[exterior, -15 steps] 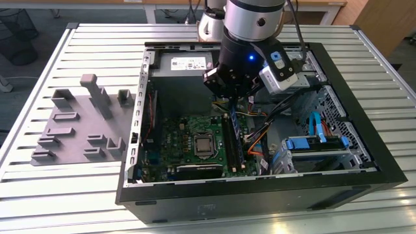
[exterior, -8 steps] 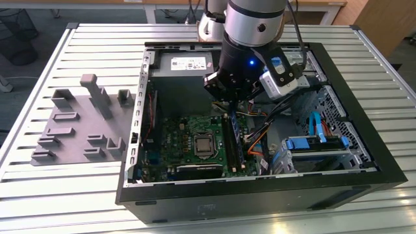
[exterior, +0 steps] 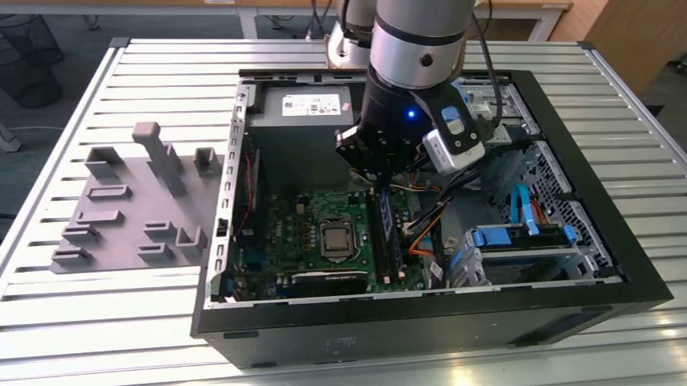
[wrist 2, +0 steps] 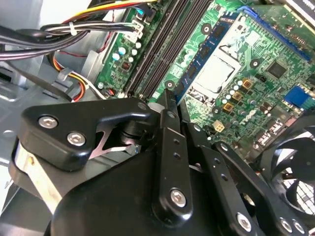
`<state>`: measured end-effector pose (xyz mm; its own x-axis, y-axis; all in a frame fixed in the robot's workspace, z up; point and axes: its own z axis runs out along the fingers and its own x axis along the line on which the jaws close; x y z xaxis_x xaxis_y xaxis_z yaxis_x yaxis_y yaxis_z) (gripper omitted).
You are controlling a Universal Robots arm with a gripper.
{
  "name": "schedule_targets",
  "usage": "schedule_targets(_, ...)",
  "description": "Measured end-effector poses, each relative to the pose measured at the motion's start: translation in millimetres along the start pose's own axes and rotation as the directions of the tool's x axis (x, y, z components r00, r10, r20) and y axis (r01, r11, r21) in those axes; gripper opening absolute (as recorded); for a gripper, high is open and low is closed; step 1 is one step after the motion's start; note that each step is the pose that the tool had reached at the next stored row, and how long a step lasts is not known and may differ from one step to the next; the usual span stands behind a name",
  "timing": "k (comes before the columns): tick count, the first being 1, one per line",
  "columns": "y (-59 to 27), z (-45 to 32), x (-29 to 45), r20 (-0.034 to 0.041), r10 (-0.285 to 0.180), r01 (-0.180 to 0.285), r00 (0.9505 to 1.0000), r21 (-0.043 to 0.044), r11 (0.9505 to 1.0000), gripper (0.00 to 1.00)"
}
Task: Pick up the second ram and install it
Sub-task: 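Insert the second ram into the second slot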
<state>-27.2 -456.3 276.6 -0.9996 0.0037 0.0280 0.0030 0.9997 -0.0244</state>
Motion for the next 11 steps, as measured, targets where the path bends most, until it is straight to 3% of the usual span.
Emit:
schedule_targets(6,-10.0,6.5,-0.2,-0.0003,0.012,-0.012,0.9999,-0.0003,0.9999,0.14)
schedule_targets(11,-12.4,14.7,-0.5,-0.0009,0.037,-0.037,0.9993,-0.0009,0.9993,0.14)
